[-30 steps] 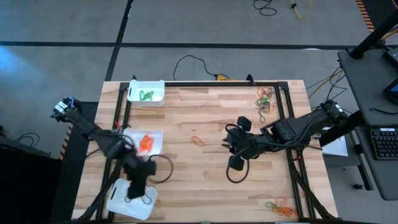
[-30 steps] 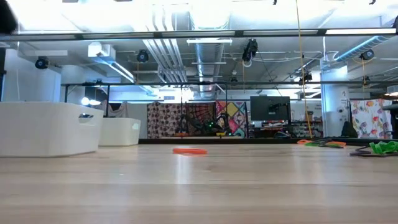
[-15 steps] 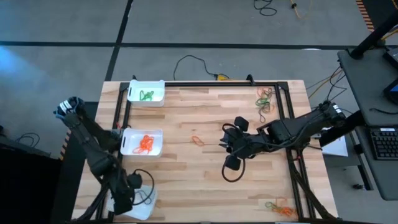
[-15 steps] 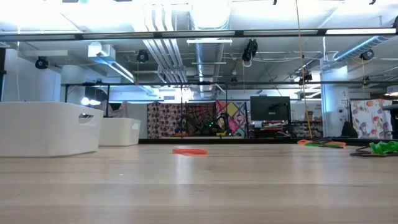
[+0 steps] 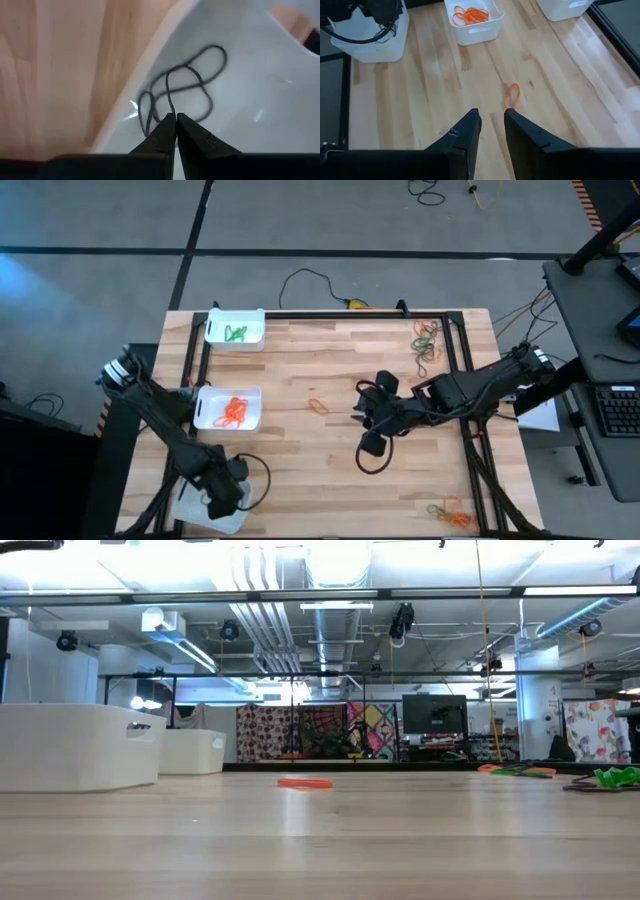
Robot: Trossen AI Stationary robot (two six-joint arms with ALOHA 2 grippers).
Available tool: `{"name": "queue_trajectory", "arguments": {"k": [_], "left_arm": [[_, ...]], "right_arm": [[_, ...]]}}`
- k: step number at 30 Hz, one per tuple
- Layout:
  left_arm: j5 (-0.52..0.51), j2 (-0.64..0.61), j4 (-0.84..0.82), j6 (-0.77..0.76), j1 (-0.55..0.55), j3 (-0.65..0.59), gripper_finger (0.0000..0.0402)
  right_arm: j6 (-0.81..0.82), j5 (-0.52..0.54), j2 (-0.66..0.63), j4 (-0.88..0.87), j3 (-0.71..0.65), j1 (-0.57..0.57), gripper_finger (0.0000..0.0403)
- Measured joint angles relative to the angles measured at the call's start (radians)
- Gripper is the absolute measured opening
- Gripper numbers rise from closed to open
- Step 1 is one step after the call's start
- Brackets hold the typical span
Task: Sort rubber bands into baskets
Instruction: Put the black rubber band into bottom white bin, then put the orange rubber band into the middle white bin
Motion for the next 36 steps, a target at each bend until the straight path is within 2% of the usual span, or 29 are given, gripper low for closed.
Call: {"name": "queue_trajectory", "arguments": {"k": [4,11,14,18,22,25,29,32,36], "left_arm": [[0.011,0.009,0.005,0.005,0.0,0.0,0.0027],[0.042,-0.053,-0.006,-0.016,0.0,0.007,0.0117],[-0.041,-0.113,-0.036,-0.019,0.006,0.024,0.0148],[-0.218,-0.22,-0.08,-0.017,0.055,0.027,0.0171],[-0.364,-0.337,-0.1,0.058,0.158,0.027,0.0178],[-0.43,-0.392,-0.058,0.173,0.275,0.027,0.0178],[-0.431,-0.377,0.031,0.342,0.478,0.021,0.0179],[-0.409,-0.32,0.122,0.487,0.622,0.019,0.0186],[-0.351,-0.217,0.306,0.609,0.774,0.019,0.0207]], "right_arm": [[-0.036,0.008,0.0,-0.005,0.0,-0.011,0.0091],[-0.066,0.009,-0.004,-0.006,0.0,-0.042,0.0096],[-0.091,0.009,-0.014,-0.006,0.001,-0.066,0.0096],[-0.104,0.009,-0.022,-0.01,0.001,-0.11,0.0101],[-0.104,0.009,-0.022,-0.029,0.001,-0.146,0.0113],[-0.104,0.002,-0.022,-0.032,0.001,-0.157,0.0126],[-0.1,0.0,-0.022,-0.033,0.001,-0.158,0.0148],[-0.071,-0.003,-0.022,-0.036,0.001,-0.152,0.0165],[-0.02,-0.008,-0.023,-0.073,0.004,-0.132,0.0182]]}}
